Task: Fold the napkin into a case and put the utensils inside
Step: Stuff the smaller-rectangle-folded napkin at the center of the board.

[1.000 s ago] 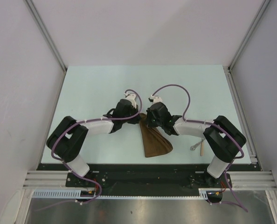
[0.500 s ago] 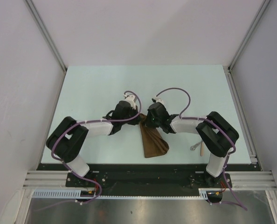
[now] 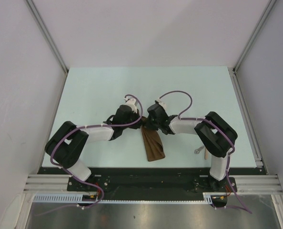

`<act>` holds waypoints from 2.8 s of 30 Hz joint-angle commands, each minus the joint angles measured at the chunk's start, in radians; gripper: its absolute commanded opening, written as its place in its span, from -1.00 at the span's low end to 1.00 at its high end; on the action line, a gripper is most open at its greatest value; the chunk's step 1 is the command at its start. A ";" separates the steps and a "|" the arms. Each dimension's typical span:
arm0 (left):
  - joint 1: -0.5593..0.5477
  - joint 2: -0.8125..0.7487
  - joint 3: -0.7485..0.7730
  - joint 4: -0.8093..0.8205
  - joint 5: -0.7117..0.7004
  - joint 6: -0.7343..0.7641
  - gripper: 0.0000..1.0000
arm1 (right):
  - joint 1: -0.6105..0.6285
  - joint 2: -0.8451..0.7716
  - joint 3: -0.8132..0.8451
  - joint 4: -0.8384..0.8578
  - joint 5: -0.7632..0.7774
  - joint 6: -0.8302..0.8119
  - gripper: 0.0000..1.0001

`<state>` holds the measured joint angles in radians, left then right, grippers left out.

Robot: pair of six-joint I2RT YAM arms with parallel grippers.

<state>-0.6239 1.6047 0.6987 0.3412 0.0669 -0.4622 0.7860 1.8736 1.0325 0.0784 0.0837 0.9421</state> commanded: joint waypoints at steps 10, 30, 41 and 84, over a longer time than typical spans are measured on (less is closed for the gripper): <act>-0.002 -0.003 -0.021 0.073 0.042 -0.087 -1.00 | 0.067 -0.030 -0.072 0.256 0.252 -0.009 -1.00; 0.036 0.044 0.012 0.036 0.057 -0.072 -1.00 | 0.033 -0.076 -0.140 0.360 0.019 -0.296 -0.36; 0.039 0.024 0.013 0.028 0.063 -0.069 -1.00 | 0.021 -0.142 -0.155 0.262 -0.059 -0.328 -0.20; 0.047 -0.023 -0.028 -0.006 -0.033 -0.060 -1.00 | -0.008 0.002 -0.229 0.682 -0.067 -0.193 -1.00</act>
<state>-0.5789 1.6108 0.6640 0.4011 0.0727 -0.5648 0.7876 1.8553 0.8021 0.6109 0.0429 0.7586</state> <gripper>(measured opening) 0.003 0.009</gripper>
